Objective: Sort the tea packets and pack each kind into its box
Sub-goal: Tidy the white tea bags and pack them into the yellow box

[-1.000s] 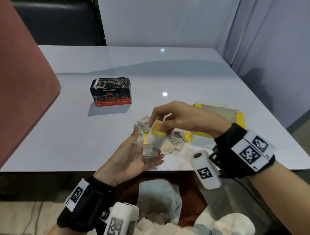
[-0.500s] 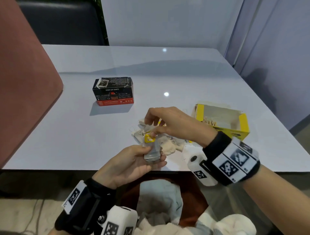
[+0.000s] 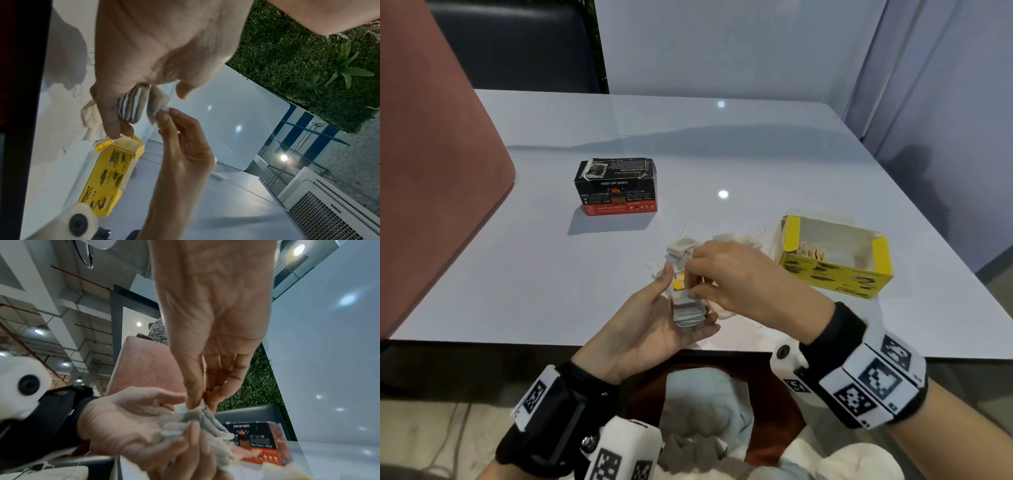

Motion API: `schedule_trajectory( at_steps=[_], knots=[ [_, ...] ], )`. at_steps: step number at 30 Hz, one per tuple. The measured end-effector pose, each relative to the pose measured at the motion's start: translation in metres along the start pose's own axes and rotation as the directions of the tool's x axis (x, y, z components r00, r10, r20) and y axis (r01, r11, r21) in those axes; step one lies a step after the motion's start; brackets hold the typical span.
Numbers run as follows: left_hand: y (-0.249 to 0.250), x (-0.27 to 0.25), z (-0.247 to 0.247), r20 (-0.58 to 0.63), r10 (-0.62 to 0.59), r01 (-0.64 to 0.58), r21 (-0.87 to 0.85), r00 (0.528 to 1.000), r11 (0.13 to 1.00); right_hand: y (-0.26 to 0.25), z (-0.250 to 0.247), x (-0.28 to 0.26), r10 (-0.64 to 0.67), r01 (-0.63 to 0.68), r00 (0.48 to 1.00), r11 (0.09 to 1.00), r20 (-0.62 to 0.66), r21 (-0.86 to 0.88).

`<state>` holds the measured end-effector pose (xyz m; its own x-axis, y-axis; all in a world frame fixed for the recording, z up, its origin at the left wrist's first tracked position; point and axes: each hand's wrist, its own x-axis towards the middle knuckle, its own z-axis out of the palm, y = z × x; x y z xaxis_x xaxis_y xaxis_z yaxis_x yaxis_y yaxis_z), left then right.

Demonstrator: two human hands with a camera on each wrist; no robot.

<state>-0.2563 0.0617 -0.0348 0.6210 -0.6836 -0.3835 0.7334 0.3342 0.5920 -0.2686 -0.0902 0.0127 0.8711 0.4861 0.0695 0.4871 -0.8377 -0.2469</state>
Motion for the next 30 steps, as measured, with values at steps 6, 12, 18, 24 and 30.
schedule_trajectory(
  at_steps=[6,12,18,24,30],
  knots=[
    [-0.004,0.002,-0.007,-0.073,0.044,-0.043,0.026,0.996,0.999,0.008,0.011,-0.006,-0.02,0.022,1.0,0.987,-0.011,0.161],
    [-0.005,-0.003,-0.006,-0.097,0.157,-0.076,0.559,0.983,0.826,0.031,-0.011,-0.007,0.235,-0.256,0.966,0.918,0.105,0.301],
    [0.001,0.009,0.029,0.037,0.237,-0.11,0.946,0.971,0.306,0.029,-0.007,-0.024,0.24,-0.273,0.962,0.776,0.134,0.569],
    [0.02,0.054,0.073,0.21,0.287,-0.175,0.974,0.935,-0.141,0.063,-0.036,-0.048,0.419,-0.245,0.901,0.709,-0.115,0.661],
    [0.028,0.126,0.106,0.219,0.179,-0.153,0.934,0.959,-0.323,0.14,-0.068,-0.064,0.528,-0.48,0.786,0.849,-0.322,0.221]
  ],
)
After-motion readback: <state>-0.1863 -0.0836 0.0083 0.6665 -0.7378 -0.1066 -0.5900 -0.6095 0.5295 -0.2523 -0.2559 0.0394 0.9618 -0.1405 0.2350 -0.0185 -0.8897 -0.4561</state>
